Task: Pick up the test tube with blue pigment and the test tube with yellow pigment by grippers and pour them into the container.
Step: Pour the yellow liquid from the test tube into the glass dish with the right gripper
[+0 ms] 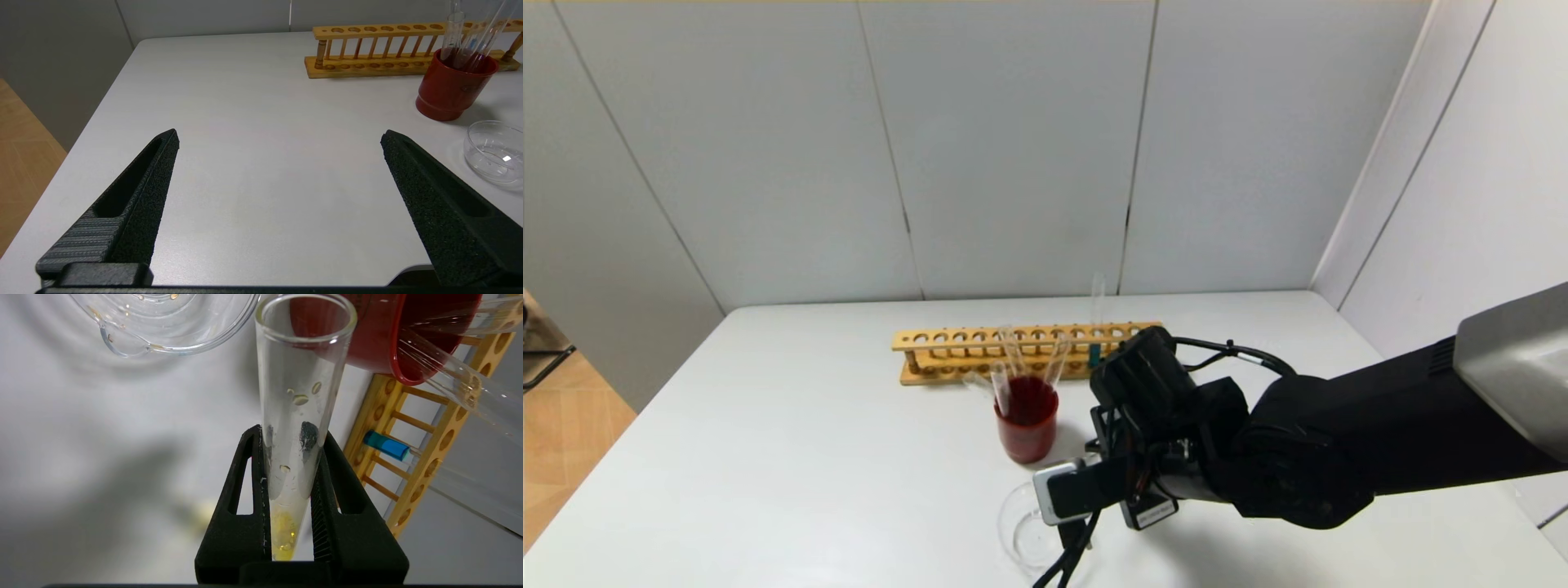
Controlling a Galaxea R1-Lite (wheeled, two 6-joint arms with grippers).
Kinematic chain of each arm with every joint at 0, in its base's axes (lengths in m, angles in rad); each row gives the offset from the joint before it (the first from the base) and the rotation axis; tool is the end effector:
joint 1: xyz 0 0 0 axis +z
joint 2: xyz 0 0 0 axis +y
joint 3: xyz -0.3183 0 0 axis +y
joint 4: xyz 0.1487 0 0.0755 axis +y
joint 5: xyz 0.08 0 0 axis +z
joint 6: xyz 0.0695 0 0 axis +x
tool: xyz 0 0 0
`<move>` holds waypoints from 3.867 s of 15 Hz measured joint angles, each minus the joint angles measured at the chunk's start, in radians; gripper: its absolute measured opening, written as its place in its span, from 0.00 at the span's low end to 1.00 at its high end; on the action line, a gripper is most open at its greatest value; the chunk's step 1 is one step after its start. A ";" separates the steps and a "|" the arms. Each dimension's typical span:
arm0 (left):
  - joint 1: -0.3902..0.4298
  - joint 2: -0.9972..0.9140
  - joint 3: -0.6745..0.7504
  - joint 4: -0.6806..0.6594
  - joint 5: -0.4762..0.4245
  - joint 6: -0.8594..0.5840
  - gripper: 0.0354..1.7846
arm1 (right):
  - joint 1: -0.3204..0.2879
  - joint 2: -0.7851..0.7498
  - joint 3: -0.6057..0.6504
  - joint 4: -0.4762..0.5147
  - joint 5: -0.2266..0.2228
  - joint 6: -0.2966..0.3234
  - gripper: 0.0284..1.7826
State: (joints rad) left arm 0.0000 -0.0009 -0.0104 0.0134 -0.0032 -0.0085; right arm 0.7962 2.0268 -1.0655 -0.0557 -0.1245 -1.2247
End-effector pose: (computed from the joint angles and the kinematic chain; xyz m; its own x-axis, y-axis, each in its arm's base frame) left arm -0.0210 -0.0002 0.0766 1.0000 -0.0032 -0.0021 0.0032 1.0000 -0.0085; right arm 0.2713 0.2649 0.0899 0.5171 0.3509 -0.7807 -0.7401 -0.2750 -0.6138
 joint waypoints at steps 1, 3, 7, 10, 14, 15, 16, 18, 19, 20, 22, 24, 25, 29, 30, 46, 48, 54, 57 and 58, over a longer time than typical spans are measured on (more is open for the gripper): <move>0.000 0.000 0.000 0.000 0.000 0.000 0.98 | 0.000 0.003 -0.016 0.039 0.000 0.000 0.19; 0.000 0.000 0.000 0.000 0.000 0.000 0.98 | 0.003 0.006 -0.032 0.078 -0.009 -0.007 0.19; 0.000 0.000 0.000 0.000 0.000 0.000 0.98 | 0.012 0.012 -0.048 0.086 -0.077 -0.038 0.19; 0.000 0.000 0.000 0.000 0.000 0.000 0.98 | 0.016 0.024 -0.069 0.086 -0.079 -0.041 0.19; 0.000 0.000 0.000 0.000 0.000 0.000 0.98 | 0.036 0.039 -0.099 0.129 -0.095 -0.049 0.19; 0.000 0.000 0.000 0.000 0.000 0.000 0.98 | 0.041 0.040 -0.107 0.153 -0.113 -0.053 0.19; 0.000 0.000 0.000 0.000 0.000 0.000 0.98 | 0.046 0.042 -0.113 0.161 -0.122 -0.057 0.19; 0.000 0.000 0.000 0.000 0.000 0.000 0.98 | 0.047 0.044 -0.116 0.163 -0.144 -0.067 0.19; 0.000 0.000 0.000 0.000 0.000 0.000 0.98 | 0.047 0.046 -0.118 0.163 -0.153 -0.074 0.19; 0.000 0.000 0.000 0.000 0.000 0.000 0.98 | 0.047 0.047 -0.124 0.165 -0.156 -0.079 0.19; 0.000 0.000 0.000 0.000 0.000 0.000 0.98 | 0.049 0.054 -0.145 0.181 -0.166 -0.088 0.19; 0.000 0.000 0.000 0.000 0.000 0.000 0.98 | 0.049 0.063 -0.173 0.215 -0.181 -0.090 0.19; 0.000 0.000 0.000 0.000 0.000 0.000 0.98 | 0.049 0.069 -0.186 0.230 -0.181 -0.090 0.19; 0.000 0.000 0.000 0.000 0.000 0.000 0.98 | 0.051 0.086 -0.215 0.266 -0.208 -0.098 0.19; 0.000 0.000 0.000 0.000 0.000 0.000 0.98 | 0.052 0.089 -0.223 0.276 -0.211 -0.103 0.19; -0.001 0.000 0.000 0.000 0.000 0.000 0.98 | 0.105 0.144 -0.325 0.379 -0.299 -0.118 0.19; 0.000 0.000 0.000 0.000 0.000 0.000 0.98 | 0.102 0.149 -0.314 0.377 -0.297 -0.112 0.19; 0.000 0.000 0.000 0.000 0.000 0.000 0.98 | 0.100 0.154 -0.314 0.378 -0.297 -0.117 0.19; 0.000 0.000 0.000 0.000 0.000 0.000 0.98 | 0.109 0.157 -0.321 0.380 -0.301 -0.119 0.19; 0.000 0.000 0.000 0.000 0.000 0.000 0.98 | 0.110 0.158 -0.323 0.380 -0.303 -0.119 0.19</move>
State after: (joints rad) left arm 0.0000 -0.0009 -0.0104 0.0138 -0.0032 -0.0085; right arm 0.9062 2.1845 -1.3883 0.3247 -0.4270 -1.3436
